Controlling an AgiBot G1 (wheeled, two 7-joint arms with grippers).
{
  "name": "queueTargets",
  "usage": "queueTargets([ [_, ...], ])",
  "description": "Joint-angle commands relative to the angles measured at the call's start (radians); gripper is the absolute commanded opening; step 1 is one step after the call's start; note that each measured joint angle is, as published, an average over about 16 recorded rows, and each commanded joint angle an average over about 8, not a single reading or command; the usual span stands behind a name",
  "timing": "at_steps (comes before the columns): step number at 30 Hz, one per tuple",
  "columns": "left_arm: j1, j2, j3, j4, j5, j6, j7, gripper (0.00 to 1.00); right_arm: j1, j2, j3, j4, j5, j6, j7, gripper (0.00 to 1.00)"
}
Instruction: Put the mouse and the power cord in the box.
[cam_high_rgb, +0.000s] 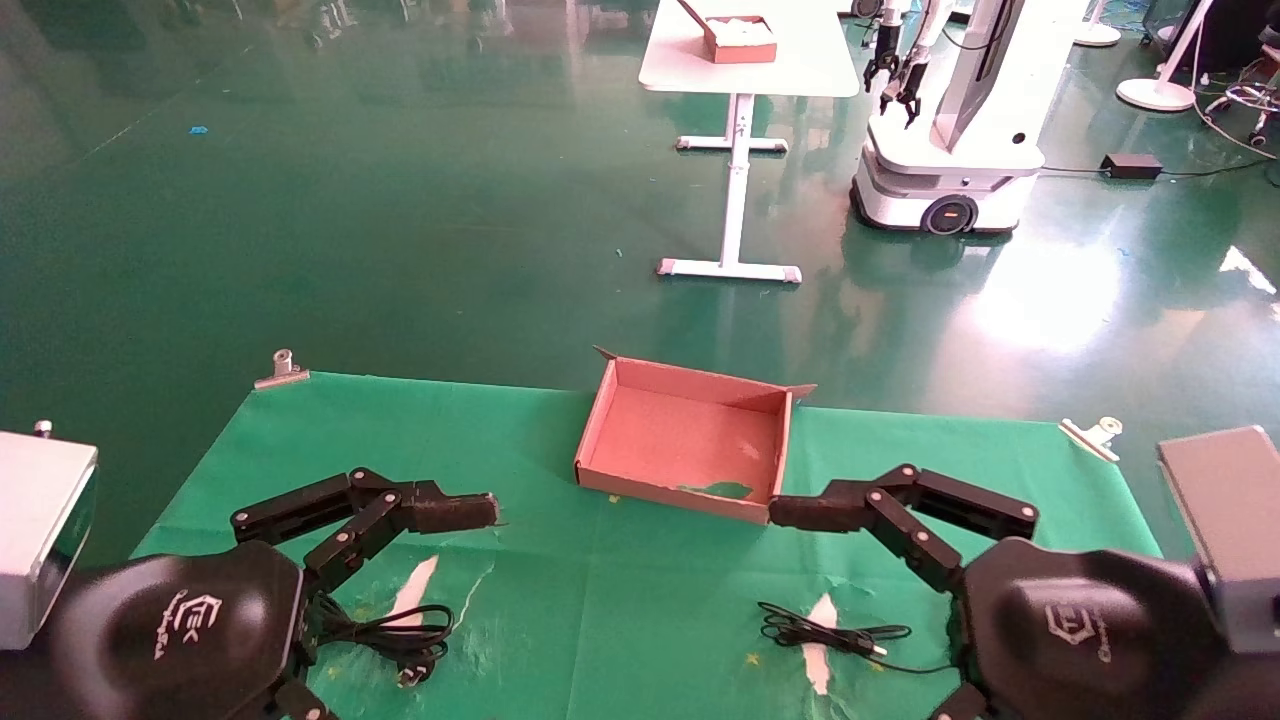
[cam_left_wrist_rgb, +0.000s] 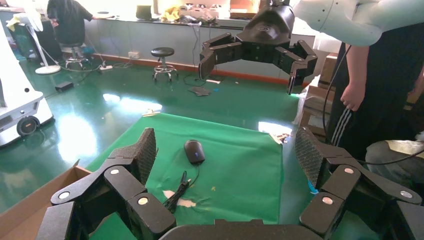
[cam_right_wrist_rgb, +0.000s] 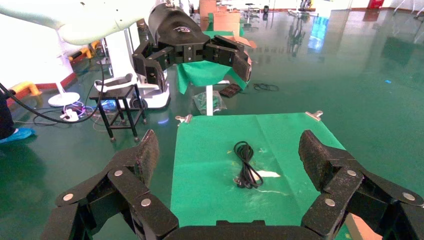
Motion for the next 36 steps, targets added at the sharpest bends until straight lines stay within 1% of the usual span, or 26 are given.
queueTargets([
  [1,0.000,0.000,0.000,0.000,0.000,0.000,0.000,1.00,0.000,0.000,0.000,0.000,0.000,0.000,0.000,1.00],
  [25,0.000,-0.004,-0.002,-0.003,0.003,0.004,0.001,1.00,0.000,0.000,0.000,0.000,-0.001,0.000,-0.001,1.00],
  [30,-0.018,-0.015,0.014,-0.003,0.050,0.015,0.014,1.00,0.003,0.003,-0.005,-0.008,-0.020,-0.006,-0.013,1.00],
  [36,-0.070,-0.019,0.058,0.031,0.157,0.051,0.047,1.00,0.018,0.007,-0.028,-0.053,-0.081,-0.030,-0.046,1.00],
])
